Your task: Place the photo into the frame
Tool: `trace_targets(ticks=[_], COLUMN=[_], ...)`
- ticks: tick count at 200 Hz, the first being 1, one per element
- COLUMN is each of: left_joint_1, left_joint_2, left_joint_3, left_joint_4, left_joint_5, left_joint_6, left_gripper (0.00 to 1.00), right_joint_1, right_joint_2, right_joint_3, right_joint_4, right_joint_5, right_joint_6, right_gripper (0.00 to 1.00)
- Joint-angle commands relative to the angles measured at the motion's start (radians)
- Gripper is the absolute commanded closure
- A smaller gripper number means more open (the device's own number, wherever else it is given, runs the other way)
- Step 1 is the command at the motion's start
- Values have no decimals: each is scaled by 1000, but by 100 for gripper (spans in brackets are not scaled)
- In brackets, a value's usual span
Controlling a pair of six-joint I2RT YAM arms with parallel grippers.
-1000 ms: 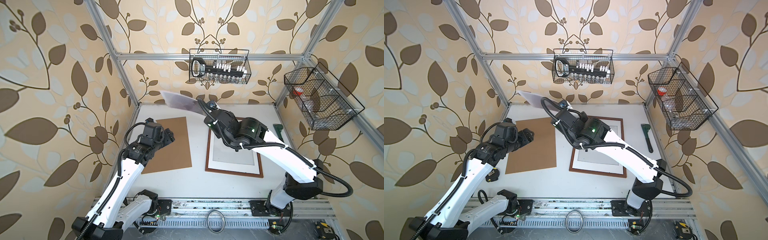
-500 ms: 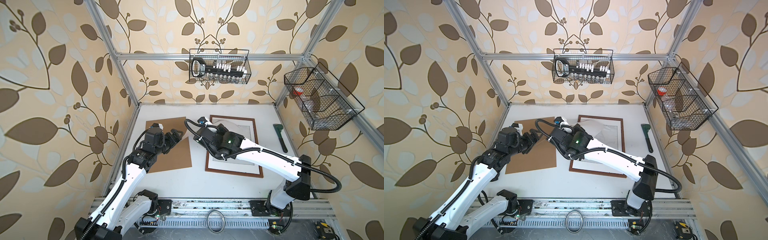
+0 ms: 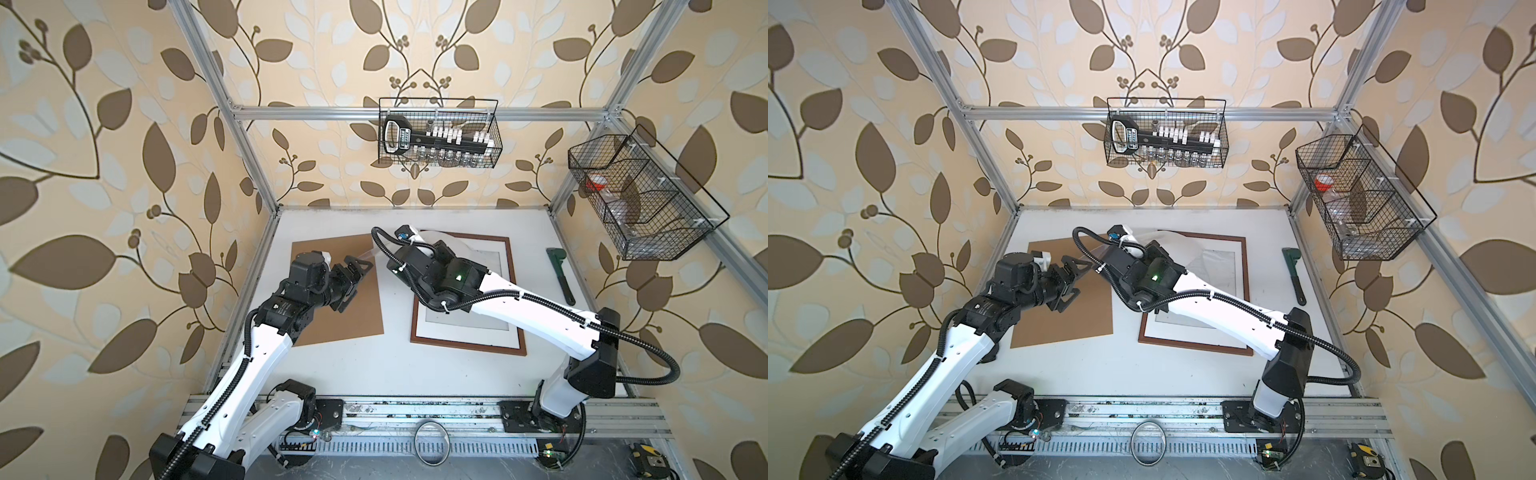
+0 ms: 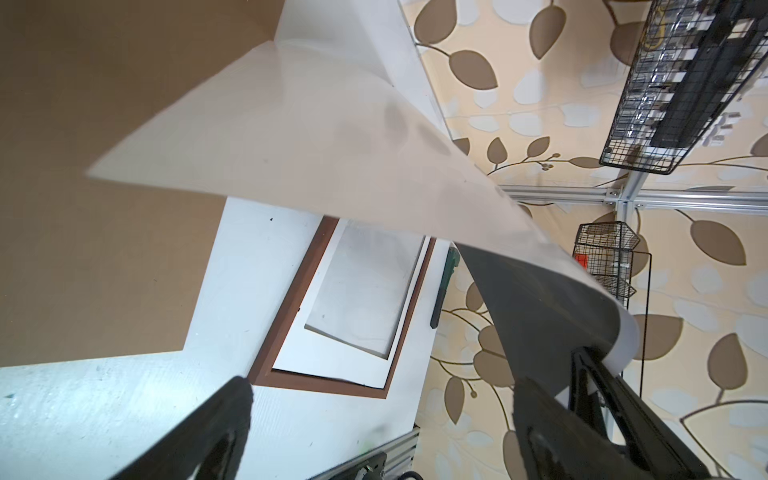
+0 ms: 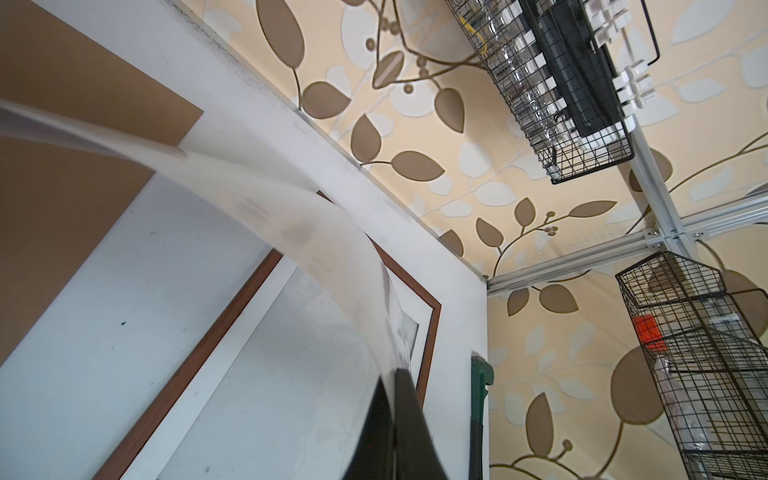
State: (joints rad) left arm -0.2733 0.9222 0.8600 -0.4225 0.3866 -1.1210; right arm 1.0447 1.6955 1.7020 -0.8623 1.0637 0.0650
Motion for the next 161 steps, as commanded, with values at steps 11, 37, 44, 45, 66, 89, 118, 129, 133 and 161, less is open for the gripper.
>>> trace_targets(ticks=[11,37,44,45,66,89,118,129,133,161], left_joint_1=[5,2,0,0,-5,-4,-4,-4,-4,-4], left_joint_2=[27,51,58,60,90,111,130,138,140,146], left_joint_3=[-5,8,15,14,3,-27,25,46,49,59], left_joint_4=[161,269,283,285,308,345,292,272,271,258], left_joint_5=[49,33,28,27,7,-11,-37,-46,-48,-50], left_joint_6=[-109,-165,-171,-171,-181,-194,-125,-94,-87,-57], left_gripper=[1,1,1,1,4,11,27,34,36,52], right_joint_1=[39,83,93,95,126,156,194,206,212,252], right_joint_2=[25,52,58,58,64,80,97,97,97,118], right_joint_3=[45,48,48,48,48,62,110,119,121,149], right_joint_4=[4,-23,-31,-32,-46,-94,-210,-237,-246,-302], right_joint_5=[-11,-11,-13,-13,-27,-38,-73,-98,-107,-163], right_joint_6=[-10,16,25,28,49,80,130,142,147,183], right_gripper=[100,100,100,100,100,100,100,100,100,100])
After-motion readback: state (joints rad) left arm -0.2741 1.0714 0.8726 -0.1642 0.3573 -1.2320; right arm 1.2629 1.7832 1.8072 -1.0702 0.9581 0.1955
